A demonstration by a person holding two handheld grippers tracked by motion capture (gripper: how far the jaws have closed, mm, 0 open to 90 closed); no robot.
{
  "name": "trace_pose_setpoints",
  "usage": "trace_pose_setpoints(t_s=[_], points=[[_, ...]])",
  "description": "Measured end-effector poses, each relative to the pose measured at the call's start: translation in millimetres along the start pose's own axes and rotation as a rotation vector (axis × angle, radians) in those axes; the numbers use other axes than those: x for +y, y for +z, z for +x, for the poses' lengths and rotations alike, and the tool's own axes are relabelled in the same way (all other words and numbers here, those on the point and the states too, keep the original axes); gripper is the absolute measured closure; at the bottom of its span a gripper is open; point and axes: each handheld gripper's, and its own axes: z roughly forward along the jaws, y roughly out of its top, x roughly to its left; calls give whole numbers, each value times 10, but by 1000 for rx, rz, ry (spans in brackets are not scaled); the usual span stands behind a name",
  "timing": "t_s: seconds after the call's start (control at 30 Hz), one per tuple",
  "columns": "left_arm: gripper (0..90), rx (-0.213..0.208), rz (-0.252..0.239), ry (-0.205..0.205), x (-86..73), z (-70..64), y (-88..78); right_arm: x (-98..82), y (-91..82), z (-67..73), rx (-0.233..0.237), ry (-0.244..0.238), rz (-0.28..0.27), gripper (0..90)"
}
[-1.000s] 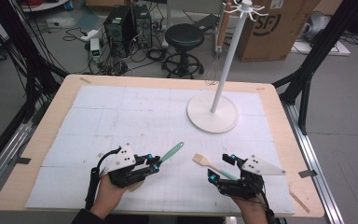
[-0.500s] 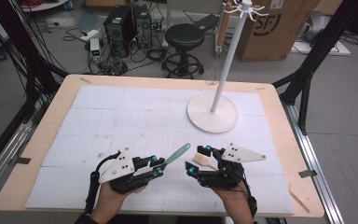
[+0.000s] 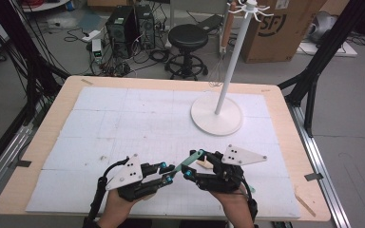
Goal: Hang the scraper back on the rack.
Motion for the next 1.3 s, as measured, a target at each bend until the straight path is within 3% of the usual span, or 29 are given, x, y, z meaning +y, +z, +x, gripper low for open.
trace_pose_setpoints(t_s=[0.43,0.6,0.7,0.73,0.9,1.07,1.2,1.27,1.3], points=[[796,1,-15,-3,-12,-19,6,13,-30,-7,13,21,-34,520],[796,3,-20,0,-10,-31,0,15,-51,-19,33,47,-48,604],[795,6,-29,7,-10,-52,4,25,-62,-27,42,72,-65,714],[796,13,-41,10,-8,-66,4,31,-69,-39,63,105,-76,740],[795,5,-45,6,-8,-68,9,36,-69,-46,108,166,-91,781],[797,-15,-68,-12,0,-71,-4,75,-79,12,113,126,-87,805],[817,-55,-70,-25,2,-74,-2,111,-95,64,115,73,-82,824],[646,-79,-71,-64,15,-54,-8,129,-95,89,106,47,-57,824],[603,-88,-78,-73,19,-43,-17,138,-95,95,105,32,-42,824]])
